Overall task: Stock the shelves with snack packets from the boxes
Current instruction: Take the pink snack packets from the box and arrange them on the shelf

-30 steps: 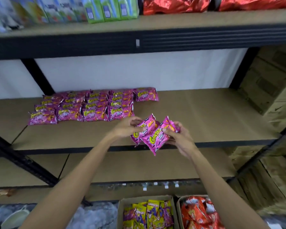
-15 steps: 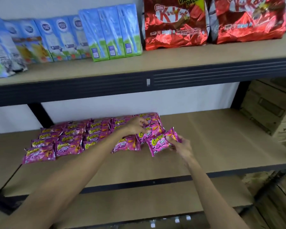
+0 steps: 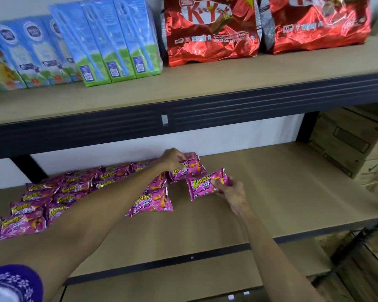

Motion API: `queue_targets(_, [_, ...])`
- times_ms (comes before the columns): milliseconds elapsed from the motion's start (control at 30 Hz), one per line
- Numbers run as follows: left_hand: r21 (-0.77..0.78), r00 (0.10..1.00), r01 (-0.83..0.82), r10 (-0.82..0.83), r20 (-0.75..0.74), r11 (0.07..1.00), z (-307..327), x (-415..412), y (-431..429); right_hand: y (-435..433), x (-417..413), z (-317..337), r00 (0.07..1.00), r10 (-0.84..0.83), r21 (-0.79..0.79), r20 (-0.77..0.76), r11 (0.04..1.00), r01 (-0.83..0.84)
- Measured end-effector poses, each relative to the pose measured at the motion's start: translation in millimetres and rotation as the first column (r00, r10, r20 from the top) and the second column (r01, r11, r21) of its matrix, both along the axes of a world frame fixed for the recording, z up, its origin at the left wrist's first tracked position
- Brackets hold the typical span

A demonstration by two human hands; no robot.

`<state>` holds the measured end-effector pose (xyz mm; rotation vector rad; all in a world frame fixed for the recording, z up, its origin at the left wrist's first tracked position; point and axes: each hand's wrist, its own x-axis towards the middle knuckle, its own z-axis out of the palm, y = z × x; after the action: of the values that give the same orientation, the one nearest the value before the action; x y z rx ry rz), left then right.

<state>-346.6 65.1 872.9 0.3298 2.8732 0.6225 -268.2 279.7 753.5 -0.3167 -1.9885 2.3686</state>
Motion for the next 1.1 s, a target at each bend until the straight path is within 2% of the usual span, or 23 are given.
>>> queue_targets(300, [-0.164,0.995,-0.012,-0.004,-0.099,0.986,-34,-16,8,2,-9,-4,0.997,0.030,0.035,-0.066,0.999,-0.028])
queue_targets(467, [-0.159,0.994,-0.002,-0.016,-0.110,0.987,-32,-18,5,2,-14,-8,0.994,0.065,0.083,-0.093,0.995,-0.057])
queue_targets(733, [-0.026,0.993,0.061,-0.064,-0.100,0.998,-5,-13,-17,-20,-22,0,0.991,0.074,0.208,-0.116,0.977,-0.048])
queue_targets(900, [-0.098,0.973,0.223,-0.215,0.081,0.970,-9,2,-23,-42,-30,3,0.989,0.046,0.250,-0.141,0.968,-0.009])
queue_targets(1100, [-0.158,0.980,0.192,-0.198,-0.027,0.969,-20,10,-25,-55,-35,-2,0.997,0.015,0.382,-0.079,0.924,0.017])
